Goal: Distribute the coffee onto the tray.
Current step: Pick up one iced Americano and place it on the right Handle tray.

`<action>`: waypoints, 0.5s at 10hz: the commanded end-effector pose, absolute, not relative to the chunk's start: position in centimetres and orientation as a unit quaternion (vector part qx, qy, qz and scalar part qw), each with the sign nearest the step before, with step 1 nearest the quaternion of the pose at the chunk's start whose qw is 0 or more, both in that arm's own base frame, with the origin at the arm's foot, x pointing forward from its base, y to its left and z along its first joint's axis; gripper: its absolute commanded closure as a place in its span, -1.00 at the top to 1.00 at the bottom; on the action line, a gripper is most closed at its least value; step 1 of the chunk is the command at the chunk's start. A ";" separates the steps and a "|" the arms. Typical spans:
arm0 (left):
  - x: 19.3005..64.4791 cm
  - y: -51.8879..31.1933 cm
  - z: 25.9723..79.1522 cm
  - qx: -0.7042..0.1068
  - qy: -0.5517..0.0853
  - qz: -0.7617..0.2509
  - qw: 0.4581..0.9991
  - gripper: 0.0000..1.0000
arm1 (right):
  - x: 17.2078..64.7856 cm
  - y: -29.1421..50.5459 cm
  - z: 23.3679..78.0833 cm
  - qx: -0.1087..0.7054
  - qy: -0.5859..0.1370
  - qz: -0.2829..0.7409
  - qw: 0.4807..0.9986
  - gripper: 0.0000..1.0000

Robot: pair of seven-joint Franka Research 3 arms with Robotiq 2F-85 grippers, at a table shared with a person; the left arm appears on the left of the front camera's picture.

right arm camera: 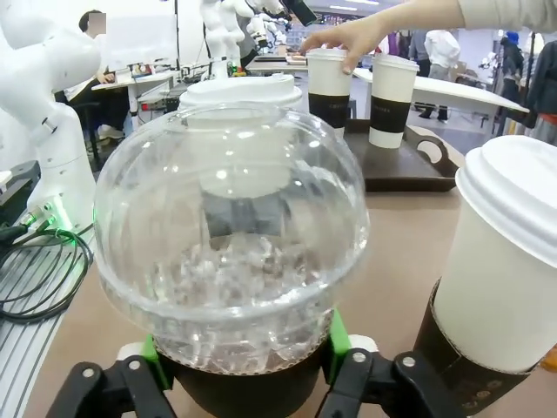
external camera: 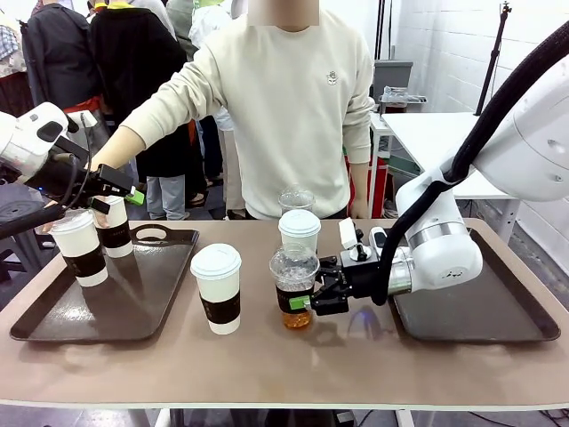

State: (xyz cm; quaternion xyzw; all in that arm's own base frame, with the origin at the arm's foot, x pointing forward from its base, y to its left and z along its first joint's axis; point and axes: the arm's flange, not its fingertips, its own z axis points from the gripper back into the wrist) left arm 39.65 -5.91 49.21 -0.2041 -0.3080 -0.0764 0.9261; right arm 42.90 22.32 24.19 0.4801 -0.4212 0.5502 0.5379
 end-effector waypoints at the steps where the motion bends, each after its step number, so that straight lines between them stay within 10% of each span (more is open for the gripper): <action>1: 39.7 -5.8 49.2 -0.206 -0.310 -0.072 0.926 1.00 | 43.1 22.7 24.0 0.486 -0.417 0.539 0.547 0.28; 5: 39.7 -5.8 49.2 -0.206 -0.310 -0.072 0.926 1.00 | 42.1 21.5 25.1 0.509 -0.412 0.531 0.538 0.28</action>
